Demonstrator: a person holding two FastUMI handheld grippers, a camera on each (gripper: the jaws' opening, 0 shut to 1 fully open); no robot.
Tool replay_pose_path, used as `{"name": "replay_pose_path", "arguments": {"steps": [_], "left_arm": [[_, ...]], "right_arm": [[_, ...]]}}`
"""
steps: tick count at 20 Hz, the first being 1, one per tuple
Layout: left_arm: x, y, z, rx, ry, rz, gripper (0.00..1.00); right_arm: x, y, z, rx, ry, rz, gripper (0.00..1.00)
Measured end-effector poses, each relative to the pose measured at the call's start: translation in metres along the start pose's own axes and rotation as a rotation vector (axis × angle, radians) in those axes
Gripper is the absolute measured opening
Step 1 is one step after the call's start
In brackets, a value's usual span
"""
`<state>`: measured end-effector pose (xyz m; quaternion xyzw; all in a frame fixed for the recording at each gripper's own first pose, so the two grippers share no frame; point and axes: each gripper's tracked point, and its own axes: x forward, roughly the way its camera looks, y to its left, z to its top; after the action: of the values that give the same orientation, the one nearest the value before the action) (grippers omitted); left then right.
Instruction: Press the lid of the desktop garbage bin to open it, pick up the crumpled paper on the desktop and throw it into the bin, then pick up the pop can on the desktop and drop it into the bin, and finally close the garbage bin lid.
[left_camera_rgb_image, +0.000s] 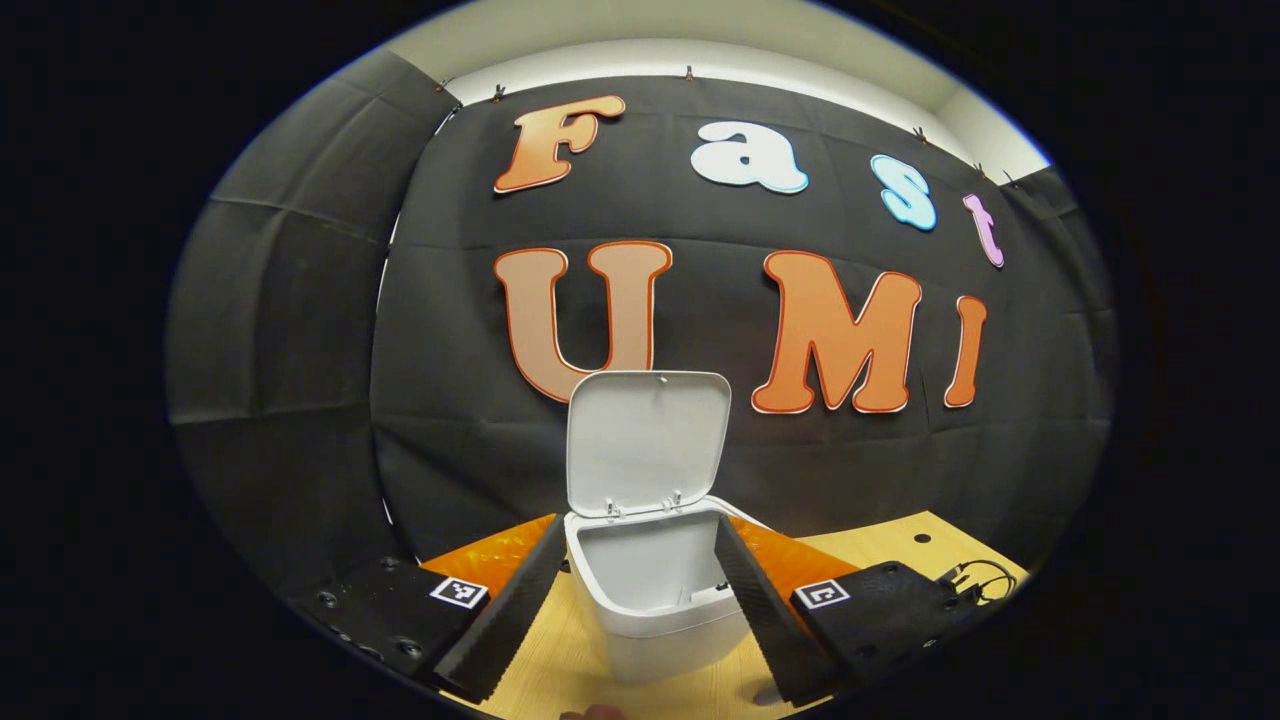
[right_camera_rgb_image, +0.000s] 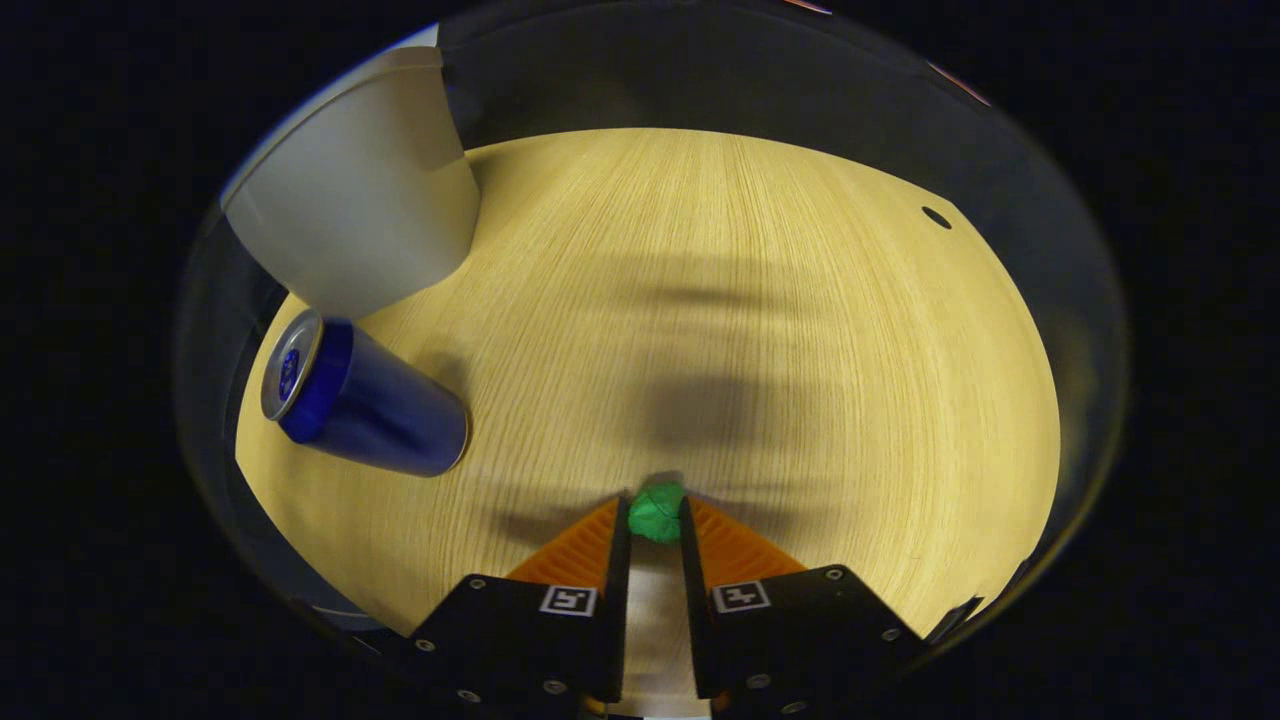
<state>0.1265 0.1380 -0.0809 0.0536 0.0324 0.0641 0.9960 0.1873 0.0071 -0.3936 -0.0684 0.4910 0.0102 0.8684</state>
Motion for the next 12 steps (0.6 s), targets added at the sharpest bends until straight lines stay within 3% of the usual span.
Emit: {"name": "replay_pose_path", "arguments": {"steps": [5, 12], "left_arm": [[-0.003, 0.007, -0.002, -0.018, 0.011, 0.011, 0.95], [-0.004, 0.003, 0.005, -0.009, -0.005, 0.010, 0.95]], "right_arm": [[-0.011, -0.021, 0.061, 0.015, -0.017, -0.019, 0.05], [-0.068, -0.052, 0.191, 0.013, -0.066, -0.013, 0.04]]}}
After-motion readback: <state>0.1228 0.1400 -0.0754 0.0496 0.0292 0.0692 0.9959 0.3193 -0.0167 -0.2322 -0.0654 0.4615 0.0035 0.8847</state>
